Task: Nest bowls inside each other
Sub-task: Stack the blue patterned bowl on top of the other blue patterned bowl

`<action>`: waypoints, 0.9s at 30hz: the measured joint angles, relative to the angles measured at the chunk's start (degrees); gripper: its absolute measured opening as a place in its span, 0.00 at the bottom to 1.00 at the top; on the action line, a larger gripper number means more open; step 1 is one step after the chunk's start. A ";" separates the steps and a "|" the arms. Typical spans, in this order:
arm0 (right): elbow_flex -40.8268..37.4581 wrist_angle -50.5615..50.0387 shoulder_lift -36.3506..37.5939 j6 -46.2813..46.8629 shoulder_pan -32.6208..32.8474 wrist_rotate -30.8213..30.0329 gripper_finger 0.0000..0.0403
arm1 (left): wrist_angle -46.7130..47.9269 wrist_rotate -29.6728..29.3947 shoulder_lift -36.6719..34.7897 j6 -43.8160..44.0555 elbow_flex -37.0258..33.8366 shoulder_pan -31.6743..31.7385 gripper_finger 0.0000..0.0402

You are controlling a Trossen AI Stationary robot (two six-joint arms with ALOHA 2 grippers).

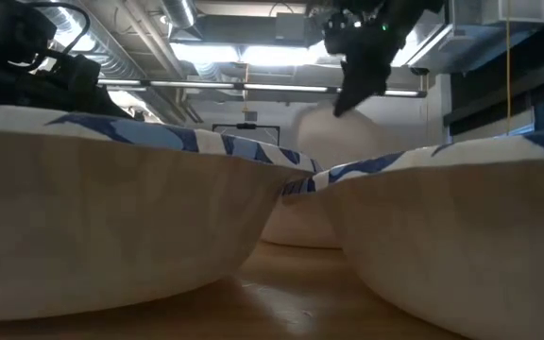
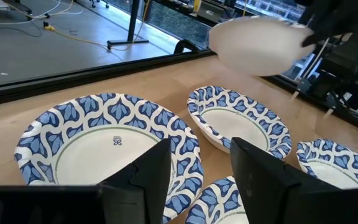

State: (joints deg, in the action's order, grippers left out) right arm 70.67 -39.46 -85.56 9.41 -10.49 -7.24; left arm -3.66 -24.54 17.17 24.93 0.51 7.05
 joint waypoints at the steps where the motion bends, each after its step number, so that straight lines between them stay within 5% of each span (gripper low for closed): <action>1: 0.02 0.72 0.00 0.84 0.80 0.02 0.03 | 0.00 0.00 0.02 0.02 -0.02 -0.02 0.40; 27: 0.10 7.37 -13.62 -2.29 5.91 2.38 0.03 | 0.00 0.00 0.02 0.04 0.00 0.00 0.40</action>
State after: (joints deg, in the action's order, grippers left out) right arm 70.77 -32.10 -99.18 7.11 -4.58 -4.86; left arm -3.66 -24.53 17.19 24.97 0.51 7.05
